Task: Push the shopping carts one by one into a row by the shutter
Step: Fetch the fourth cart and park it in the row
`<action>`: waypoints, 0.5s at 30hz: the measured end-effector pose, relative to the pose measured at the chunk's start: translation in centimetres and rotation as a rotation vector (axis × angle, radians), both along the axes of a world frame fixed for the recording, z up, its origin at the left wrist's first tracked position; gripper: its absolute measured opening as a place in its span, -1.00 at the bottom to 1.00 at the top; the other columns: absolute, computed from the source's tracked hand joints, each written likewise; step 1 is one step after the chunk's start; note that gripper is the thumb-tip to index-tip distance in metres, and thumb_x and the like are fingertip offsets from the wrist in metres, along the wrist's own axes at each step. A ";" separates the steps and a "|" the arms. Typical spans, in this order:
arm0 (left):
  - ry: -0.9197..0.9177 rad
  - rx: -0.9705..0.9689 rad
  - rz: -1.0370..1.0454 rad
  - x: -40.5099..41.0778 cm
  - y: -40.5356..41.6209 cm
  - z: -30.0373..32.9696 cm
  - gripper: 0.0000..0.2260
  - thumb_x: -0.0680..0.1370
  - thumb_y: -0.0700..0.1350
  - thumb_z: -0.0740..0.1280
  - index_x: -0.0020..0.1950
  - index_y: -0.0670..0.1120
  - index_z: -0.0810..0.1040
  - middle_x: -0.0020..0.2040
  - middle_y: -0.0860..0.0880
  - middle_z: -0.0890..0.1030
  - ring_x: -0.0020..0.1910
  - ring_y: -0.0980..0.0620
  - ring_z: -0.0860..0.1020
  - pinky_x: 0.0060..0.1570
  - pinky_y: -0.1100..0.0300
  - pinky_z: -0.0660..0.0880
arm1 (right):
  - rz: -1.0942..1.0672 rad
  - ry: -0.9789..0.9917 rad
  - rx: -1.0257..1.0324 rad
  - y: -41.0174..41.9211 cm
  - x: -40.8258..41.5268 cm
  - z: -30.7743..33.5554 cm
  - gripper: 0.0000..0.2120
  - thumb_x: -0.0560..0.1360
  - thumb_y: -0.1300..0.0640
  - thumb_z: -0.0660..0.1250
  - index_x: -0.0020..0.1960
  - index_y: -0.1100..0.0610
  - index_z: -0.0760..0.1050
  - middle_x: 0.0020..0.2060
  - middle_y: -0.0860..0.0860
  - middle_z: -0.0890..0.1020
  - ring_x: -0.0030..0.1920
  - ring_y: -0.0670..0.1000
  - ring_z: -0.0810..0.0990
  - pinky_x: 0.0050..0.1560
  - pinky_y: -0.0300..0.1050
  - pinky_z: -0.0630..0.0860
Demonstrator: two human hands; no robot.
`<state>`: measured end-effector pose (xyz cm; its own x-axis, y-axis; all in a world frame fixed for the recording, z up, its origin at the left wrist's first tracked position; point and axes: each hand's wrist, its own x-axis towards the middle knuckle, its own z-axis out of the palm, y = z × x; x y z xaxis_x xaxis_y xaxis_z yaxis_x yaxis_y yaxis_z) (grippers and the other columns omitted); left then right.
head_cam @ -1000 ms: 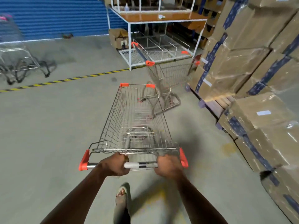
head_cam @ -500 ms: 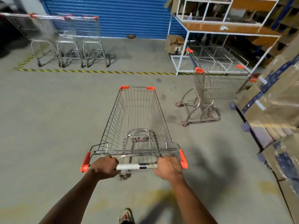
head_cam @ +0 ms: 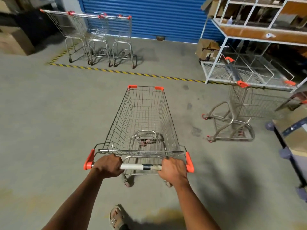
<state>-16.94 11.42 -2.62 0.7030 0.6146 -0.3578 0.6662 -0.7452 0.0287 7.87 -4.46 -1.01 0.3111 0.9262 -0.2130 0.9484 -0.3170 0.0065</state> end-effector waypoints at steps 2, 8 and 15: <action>-0.010 0.000 -0.004 -0.2 2.4 0.0 -0.69 0.50 0.15 0.21 -0.05 -0.04 0.60 -0.16 -0.02 0.67 -0.15 -0.04 0.64 -0.15 0.13 0.55 | 0.004 -0.010 0.006 2.6 -0.2 0.0 -0.82 0.48 0.00 0.31 -0.03 0.05 0.63 -0.13 0.02 0.72 -0.11 0.13 0.72 -0.12 -0.06 0.55; -0.053 0.013 0.006 -0.7 11.2 0.0 -0.66 0.50 0.19 0.21 -0.03 -0.04 0.60 -0.14 -0.01 0.66 -0.17 -0.03 0.63 -0.14 0.12 0.58 | -0.012 -0.010 -0.016 11.7 -0.6 0.1 -0.76 0.44 -0.08 0.32 -0.04 0.04 0.64 -0.15 0.02 0.71 -0.12 0.13 0.72 -0.09 -0.05 0.57; -0.067 0.033 -0.021 0.4 20.7 0.5 -0.65 0.54 0.17 0.23 0.03 -0.07 0.62 -0.09 -0.06 0.68 -0.12 -0.09 0.65 -0.11 0.09 0.60 | -0.036 -0.024 -0.038 22.0 0.6 0.1 -0.77 0.42 -0.12 0.36 -0.03 -0.02 0.64 -0.20 -0.02 0.68 -0.18 0.09 0.69 -0.17 -0.08 0.50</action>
<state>-16.53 32.11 -2.11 0.7372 0.6105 -0.2895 0.6482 -0.7600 0.0477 8.45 17.57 -0.93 0.3499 0.9056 -0.2397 0.9357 -0.3505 0.0415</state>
